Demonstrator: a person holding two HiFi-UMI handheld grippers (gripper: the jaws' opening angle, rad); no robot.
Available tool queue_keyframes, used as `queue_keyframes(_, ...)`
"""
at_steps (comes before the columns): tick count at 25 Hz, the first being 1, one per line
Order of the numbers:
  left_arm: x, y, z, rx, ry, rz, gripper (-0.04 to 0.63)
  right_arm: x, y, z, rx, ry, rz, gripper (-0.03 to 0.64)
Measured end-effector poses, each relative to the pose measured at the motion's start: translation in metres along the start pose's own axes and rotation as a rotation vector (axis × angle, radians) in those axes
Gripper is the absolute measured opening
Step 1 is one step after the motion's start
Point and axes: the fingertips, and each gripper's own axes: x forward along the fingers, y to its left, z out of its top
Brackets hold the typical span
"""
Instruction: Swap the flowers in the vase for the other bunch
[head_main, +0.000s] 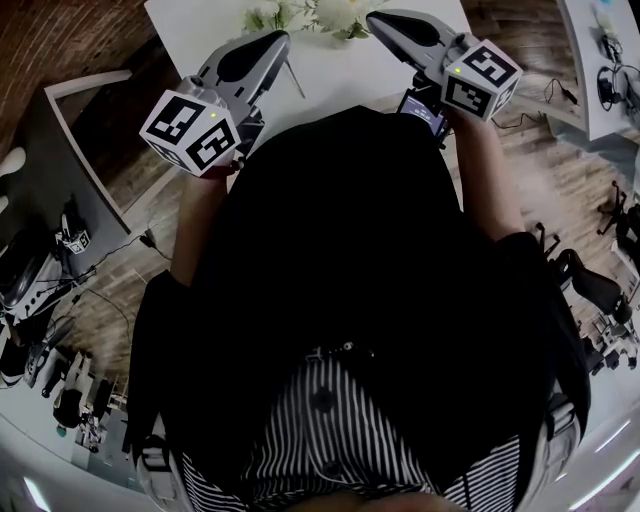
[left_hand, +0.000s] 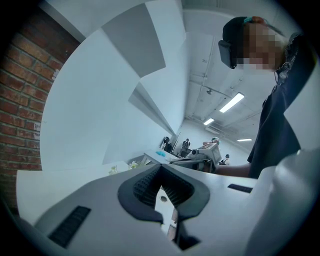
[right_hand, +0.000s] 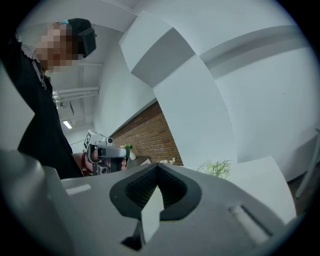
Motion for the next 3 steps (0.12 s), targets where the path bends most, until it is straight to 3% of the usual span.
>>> queue_keyframes(3,-0.0058,-0.0034,-0.0012,-0.001,0.0,-0.005,0.006,0.0014,0.0061,-0.0031,-0.002,0.003,-0.002,0.003)
